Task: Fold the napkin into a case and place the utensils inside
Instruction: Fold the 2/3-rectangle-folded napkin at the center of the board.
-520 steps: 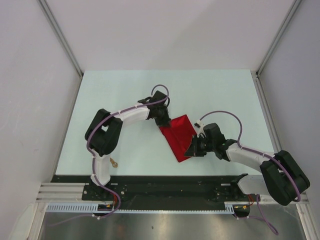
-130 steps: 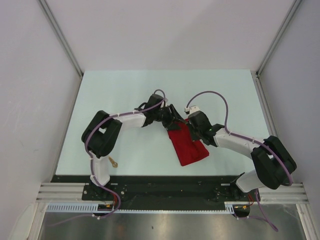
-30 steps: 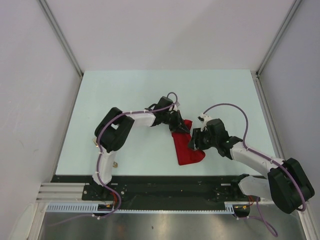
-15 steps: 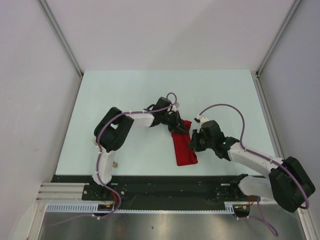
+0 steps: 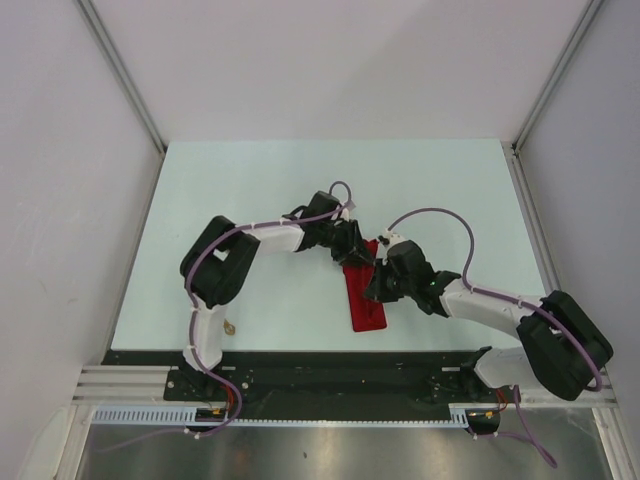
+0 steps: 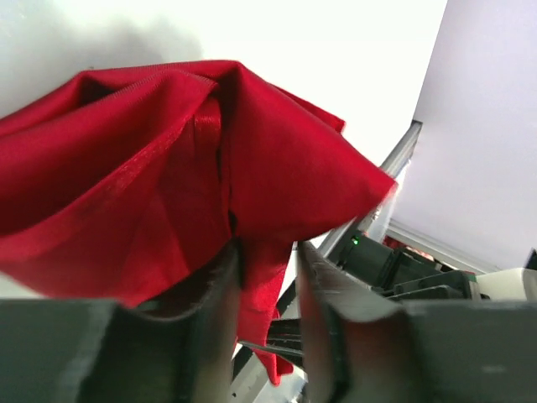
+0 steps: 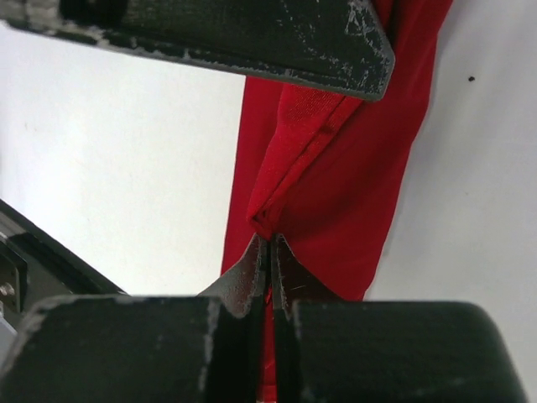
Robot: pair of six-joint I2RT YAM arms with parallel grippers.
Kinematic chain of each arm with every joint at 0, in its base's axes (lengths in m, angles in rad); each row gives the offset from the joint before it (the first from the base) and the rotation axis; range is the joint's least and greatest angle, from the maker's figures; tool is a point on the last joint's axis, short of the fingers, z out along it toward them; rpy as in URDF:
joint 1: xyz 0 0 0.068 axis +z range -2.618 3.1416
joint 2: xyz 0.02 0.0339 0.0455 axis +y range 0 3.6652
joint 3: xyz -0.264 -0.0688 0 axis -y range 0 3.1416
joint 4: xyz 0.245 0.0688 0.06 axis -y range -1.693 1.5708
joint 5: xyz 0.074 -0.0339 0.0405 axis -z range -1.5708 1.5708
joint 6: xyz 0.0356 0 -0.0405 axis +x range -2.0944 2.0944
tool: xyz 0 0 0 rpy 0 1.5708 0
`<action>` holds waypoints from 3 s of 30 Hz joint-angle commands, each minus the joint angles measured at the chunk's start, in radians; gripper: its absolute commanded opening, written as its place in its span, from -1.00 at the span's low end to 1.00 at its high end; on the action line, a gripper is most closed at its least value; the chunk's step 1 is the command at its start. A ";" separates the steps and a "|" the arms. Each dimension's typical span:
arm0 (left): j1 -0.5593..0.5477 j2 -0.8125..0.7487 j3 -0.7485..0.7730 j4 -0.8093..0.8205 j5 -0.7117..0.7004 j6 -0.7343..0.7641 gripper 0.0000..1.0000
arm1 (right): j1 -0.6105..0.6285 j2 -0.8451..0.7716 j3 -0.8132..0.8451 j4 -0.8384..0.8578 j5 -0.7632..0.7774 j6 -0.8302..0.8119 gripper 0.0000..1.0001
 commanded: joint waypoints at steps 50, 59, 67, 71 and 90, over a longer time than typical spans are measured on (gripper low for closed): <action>-0.028 -0.293 -0.237 -0.006 -0.240 0.161 0.28 | 0.051 0.152 -0.139 0.418 -0.071 -0.005 -1.00; -0.060 -0.189 -0.082 -0.141 -0.297 0.192 0.31 | 0.051 0.129 -0.162 0.463 -0.088 -0.002 -0.99; -0.055 -0.142 -0.040 -0.188 -0.335 0.207 -0.01 | 0.040 0.089 -0.196 0.466 -0.084 0.003 -0.81; -0.048 -0.148 -0.052 -0.185 -0.340 0.210 -0.30 | 0.031 0.051 -0.204 0.445 -0.081 0.004 -0.58; -0.025 -0.198 -0.137 -0.096 -0.292 0.184 -0.65 | -0.179 -0.017 -0.003 0.227 -0.048 -0.086 0.08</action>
